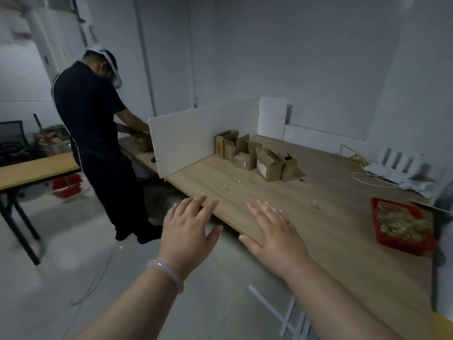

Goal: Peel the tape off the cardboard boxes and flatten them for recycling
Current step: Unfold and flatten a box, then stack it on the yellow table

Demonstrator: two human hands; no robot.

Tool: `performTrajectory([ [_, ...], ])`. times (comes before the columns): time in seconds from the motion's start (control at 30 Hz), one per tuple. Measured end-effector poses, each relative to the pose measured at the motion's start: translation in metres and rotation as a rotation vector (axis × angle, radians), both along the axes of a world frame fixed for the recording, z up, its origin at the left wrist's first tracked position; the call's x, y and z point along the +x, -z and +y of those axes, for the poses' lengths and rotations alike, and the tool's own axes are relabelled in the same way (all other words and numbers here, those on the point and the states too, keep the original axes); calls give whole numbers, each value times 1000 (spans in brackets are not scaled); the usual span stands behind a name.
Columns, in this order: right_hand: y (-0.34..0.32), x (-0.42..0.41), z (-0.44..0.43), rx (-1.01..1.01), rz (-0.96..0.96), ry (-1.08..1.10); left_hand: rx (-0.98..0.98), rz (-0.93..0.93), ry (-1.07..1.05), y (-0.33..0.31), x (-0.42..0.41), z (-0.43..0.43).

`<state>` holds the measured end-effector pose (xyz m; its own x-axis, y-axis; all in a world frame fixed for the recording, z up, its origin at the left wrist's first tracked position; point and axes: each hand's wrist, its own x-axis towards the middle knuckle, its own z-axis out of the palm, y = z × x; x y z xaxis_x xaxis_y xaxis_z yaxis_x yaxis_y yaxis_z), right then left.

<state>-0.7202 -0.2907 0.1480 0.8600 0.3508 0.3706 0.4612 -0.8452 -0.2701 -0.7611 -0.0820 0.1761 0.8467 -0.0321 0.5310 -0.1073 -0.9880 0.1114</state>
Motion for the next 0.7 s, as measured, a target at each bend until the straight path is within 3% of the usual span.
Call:
performTrajectory([
  [0.27,-4,142,-19,42,43,59,-24,28,36,-5,140,-21],
  [0.7,50,280,-76,16,163,270,-73,194,255,52,341,-79],
])
